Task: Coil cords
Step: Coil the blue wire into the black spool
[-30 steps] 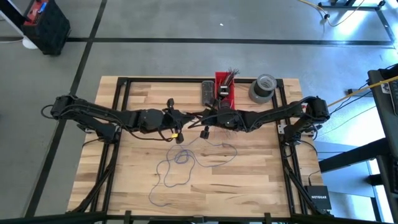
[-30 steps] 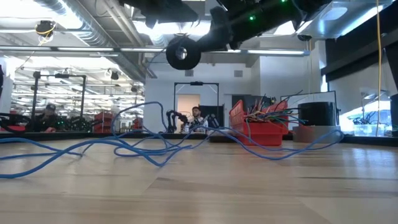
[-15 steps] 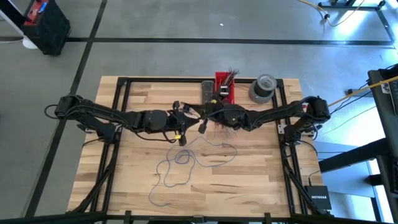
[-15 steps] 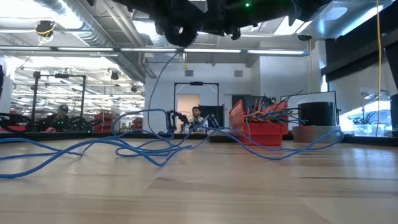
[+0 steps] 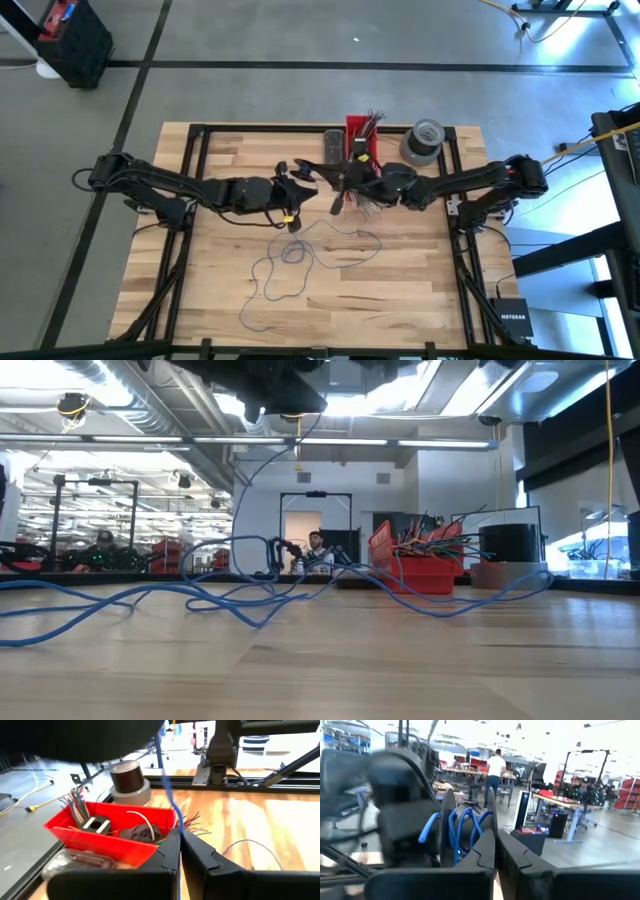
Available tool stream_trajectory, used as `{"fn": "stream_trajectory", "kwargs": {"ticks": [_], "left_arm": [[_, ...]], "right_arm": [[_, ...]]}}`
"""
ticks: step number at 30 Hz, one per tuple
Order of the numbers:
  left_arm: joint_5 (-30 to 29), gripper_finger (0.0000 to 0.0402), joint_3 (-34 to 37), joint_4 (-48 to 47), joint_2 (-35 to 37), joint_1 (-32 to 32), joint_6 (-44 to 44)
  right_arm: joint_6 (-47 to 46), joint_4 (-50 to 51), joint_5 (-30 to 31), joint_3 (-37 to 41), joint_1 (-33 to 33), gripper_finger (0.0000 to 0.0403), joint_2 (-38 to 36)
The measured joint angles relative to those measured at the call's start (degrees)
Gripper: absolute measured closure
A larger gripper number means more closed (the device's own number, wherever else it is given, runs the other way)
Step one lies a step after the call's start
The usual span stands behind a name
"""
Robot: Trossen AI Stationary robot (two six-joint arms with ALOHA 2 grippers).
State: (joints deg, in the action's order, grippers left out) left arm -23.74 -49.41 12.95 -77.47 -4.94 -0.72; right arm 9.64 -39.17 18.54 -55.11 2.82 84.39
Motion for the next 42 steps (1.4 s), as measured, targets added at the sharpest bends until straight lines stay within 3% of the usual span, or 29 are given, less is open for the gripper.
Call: {"fn": "stream_trajectory", "kwargs": {"ticks": [17,31,37,42], "left_arm": [[-0.01,0.0396,-0.22,-2.56,0.26,1.3,-1.49],[-0.12,0.0396,-0.04,-4.6,0.09,1.34,-2.75],[-1.53,0.04,0.2,-7.53,0.02,1.66,-4.71],[-7.43,0.04,0.33,-12.32,1.07,2.76,-5.23]], "right_arm": [[4.41,3.69,0.34,0.17,1.65,0.0395,-11.21],[7.2,9.11,0.23,-6.23,1.67,0.0395,-16.3],[5.86,19.4,-1.34,-6.83,1.74,0.0395,-16.93],[5.16,32.93,-2.57,-7.06,1.74,0.0395,-16.68]]}}
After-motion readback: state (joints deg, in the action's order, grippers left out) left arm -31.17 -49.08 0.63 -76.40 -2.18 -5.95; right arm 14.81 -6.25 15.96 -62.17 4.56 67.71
